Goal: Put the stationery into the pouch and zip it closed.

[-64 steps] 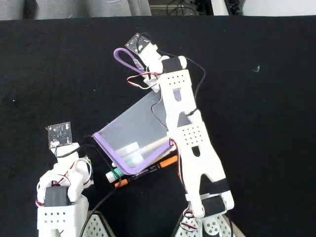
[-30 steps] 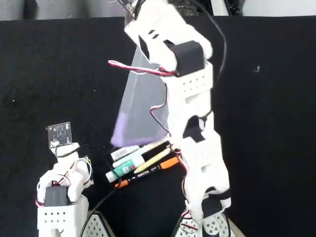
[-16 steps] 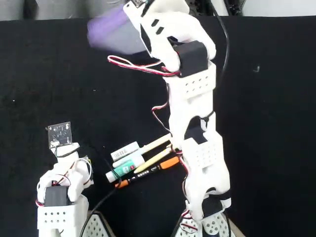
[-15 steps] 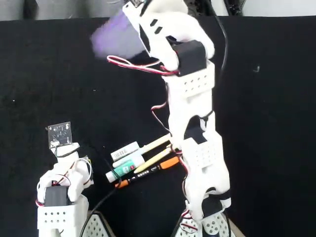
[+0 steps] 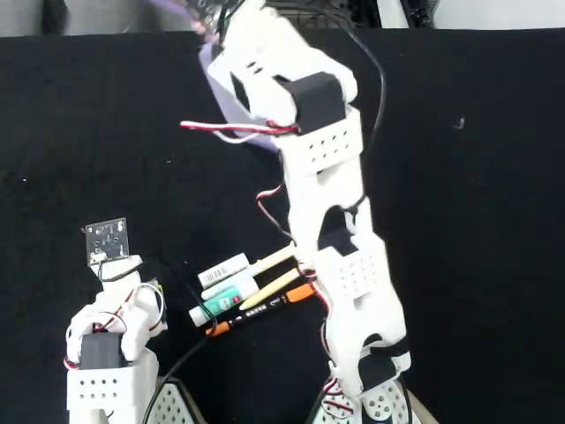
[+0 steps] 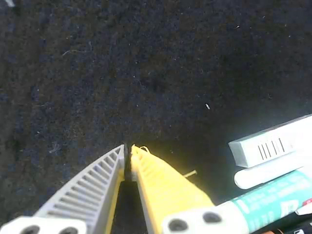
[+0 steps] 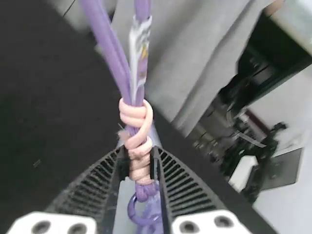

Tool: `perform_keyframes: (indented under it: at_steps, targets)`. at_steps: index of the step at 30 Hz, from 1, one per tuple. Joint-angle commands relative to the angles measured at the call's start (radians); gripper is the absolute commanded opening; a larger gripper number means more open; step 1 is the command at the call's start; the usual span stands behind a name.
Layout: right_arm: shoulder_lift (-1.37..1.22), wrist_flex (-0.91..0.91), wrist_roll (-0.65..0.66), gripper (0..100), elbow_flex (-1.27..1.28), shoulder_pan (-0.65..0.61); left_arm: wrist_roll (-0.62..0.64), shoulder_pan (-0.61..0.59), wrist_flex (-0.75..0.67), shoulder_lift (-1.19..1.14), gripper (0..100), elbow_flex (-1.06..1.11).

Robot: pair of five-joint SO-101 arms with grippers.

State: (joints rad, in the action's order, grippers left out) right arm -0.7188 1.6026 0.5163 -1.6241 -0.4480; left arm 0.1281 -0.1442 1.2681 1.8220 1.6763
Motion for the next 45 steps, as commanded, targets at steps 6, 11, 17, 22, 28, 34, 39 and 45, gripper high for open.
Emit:
perform_keyframes:
  at_steps: [6,11,17,22,28,34,39,45]
  targets:
    - [0.005,0.163,-0.008,1.1,-0.038,-0.115,0.006,-0.005,0.003,-0.003,3,0.024]
    - [0.013,0.161,-0.008,1.1,-0.047,-0.14,0.006,-0.005,0.003,-0.003,3,0.024]
    - [0.013,0.163,-0.008,1.1,-0.047,-0.18,0.006,-0.005,0.003,-0.003,3,0.024]
    - [0.013,0.163,-0.008,1.1,-0.047,-0.258,0.006,-0.005,0.003,-0.003,3,0.024]
    - [0.004,0.163,-0.008,1.1,-0.035,-0.348,0.006,-0.005,0.003,-0.003,3,0.024]
    - [0.005,0.163,0.0,1.1,-0.035,-0.404,0.006,-0.005,0.003,-0.003,3,0.024]
    - [0.01,0.089,0.0,1.1,-0.035,-0.422,0.006,-0.005,0.003,-0.003,3,0.024]
    - [0.056,-0.011,-0.006,1.1,-0.045,-0.381,0.006,-0.005,0.003,-0.003,3,0.024]
